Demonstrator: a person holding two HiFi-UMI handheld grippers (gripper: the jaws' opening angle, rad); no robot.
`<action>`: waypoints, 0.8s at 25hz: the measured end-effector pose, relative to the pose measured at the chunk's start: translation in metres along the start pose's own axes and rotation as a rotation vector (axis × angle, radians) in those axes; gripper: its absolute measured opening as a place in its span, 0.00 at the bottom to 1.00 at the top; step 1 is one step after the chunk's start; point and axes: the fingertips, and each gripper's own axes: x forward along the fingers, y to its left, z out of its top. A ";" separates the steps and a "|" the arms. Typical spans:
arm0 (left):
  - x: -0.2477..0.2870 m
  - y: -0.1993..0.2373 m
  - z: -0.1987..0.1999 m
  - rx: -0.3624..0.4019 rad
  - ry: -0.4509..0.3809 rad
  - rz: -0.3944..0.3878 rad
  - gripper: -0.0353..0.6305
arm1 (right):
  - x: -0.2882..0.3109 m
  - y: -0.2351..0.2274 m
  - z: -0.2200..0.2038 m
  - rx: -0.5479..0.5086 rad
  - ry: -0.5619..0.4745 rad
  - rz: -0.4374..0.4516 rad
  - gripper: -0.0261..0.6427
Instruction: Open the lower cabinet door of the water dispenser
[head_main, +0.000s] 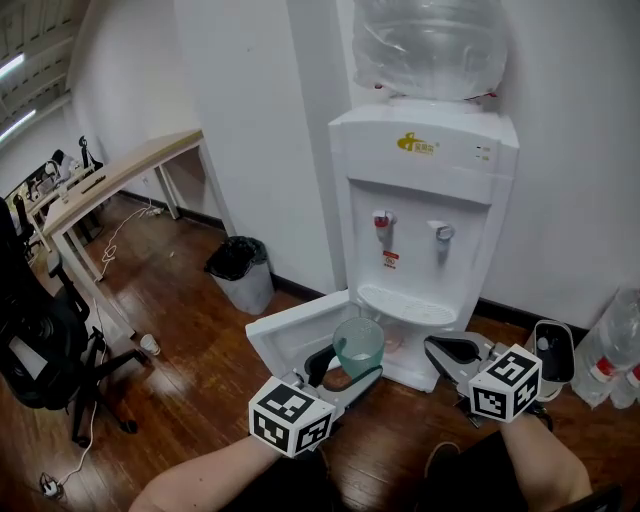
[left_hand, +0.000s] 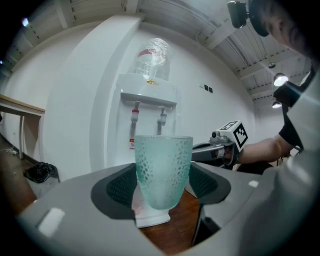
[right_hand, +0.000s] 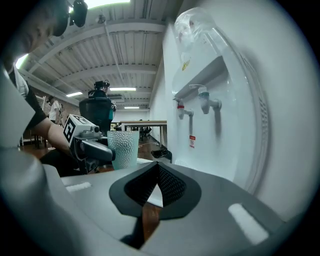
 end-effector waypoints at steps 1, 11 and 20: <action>0.002 -0.002 0.000 0.011 -0.002 -0.007 0.55 | -0.002 -0.001 0.001 0.000 -0.006 0.001 0.04; 0.019 0.000 -0.012 0.006 0.029 -0.045 0.55 | -0.011 -0.021 -0.006 0.040 -0.002 -0.009 0.04; 0.022 -0.003 -0.020 0.005 0.041 -0.071 0.55 | -0.009 -0.017 -0.008 0.037 0.001 0.014 0.04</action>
